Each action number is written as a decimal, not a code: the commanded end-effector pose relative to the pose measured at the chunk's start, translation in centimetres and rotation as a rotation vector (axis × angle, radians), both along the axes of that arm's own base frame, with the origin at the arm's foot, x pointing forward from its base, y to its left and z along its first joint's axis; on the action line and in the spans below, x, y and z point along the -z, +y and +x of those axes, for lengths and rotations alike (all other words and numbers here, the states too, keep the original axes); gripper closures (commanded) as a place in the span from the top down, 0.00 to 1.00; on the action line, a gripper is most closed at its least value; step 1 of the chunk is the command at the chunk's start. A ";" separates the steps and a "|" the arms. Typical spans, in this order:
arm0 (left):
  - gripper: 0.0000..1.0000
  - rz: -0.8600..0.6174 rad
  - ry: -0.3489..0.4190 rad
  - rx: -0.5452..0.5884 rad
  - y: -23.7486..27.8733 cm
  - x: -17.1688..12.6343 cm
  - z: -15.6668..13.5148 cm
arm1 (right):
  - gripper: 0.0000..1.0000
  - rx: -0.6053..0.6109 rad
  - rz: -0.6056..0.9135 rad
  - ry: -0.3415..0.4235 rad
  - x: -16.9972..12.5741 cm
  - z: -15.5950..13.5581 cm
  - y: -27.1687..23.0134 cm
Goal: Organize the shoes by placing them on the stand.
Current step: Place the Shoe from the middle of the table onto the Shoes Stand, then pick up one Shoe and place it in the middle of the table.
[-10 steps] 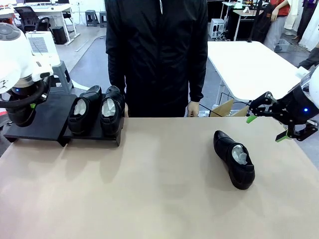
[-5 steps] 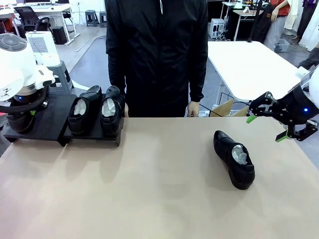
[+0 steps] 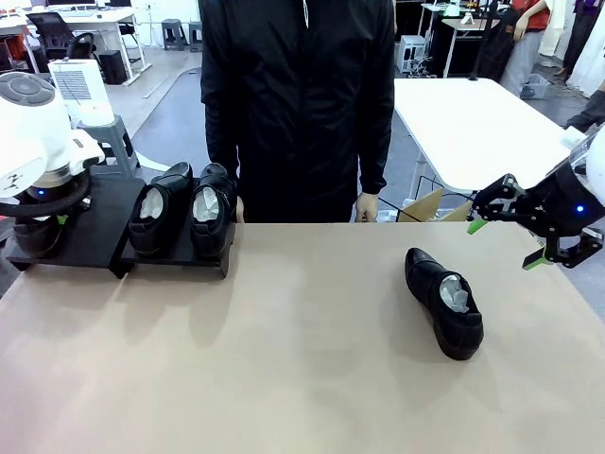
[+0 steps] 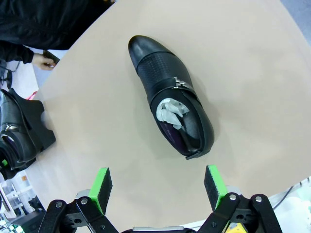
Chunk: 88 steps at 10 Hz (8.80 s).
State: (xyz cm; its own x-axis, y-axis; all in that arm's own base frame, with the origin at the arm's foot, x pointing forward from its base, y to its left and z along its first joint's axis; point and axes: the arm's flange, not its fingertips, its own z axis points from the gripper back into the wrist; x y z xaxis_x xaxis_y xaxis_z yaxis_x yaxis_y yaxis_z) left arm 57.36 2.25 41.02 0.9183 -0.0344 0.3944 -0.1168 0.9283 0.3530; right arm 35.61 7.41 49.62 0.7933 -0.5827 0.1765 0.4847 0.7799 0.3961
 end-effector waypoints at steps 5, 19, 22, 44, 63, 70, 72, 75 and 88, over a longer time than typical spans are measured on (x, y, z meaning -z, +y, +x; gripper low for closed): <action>1.00 0.017 -0.060 -0.029 0.0 0.0 -0.1 | 1.00 -0.012 0.005 -0.003 -0.1 0.1 -0.1; 1.00 -0.035 -0.139 0.018 -0.5 -5.6 -1.4 | 1.00 -0.012 0.005 -0.003 -0.1 0.1 -0.1; 1.00 -0.140 0.013 0.124 -1.6 -11.0 -5.4 | 1.00 -0.012 0.005 -0.003 -0.1 0.1 -0.1; 1.00 -0.518 0.445 -0.037 -8.9 -13.6 -15.8 | 1.00 -0.363 -0.394 0.145 11.3 7.2 10.0; 1.00 -0.518 0.445 -0.037 -8.9 -13.6 -15.8 | 0.00 -0.484 -0.443 0.185 15.5 8.8 9.0; 1.00 -0.518 0.445 -0.037 -8.9 -13.6 -15.8 | 0.00 -0.374 -0.223 0.070 3.5 -1.8 21.5; 1.00 -0.518 0.445 -0.037 -8.9 -13.6 -15.8 | 0.00 -0.376 -0.273 0.101 6.2 -3.5 26.4; 1.00 -0.518 0.445 -0.037 -8.9 -13.6 -15.8 | 0.00 -0.362 -0.281 0.083 9.5 -3.6 29.3; 1.00 -0.518 0.445 -0.037 -8.9 -13.6 -15.8 | 1.00 -0.553 -0.134 0.231 9.7 -3.9 27.5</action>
State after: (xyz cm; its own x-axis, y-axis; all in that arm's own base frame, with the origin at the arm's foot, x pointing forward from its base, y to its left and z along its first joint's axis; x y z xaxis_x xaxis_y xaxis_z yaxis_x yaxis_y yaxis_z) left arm 41.66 -6.89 54.50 0.9927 0.1026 -0.0640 -0.1090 0.9883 -0.1069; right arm 32.45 36.29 38.35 0.9950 -0.0703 0.0707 0.0573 0.9835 0.1713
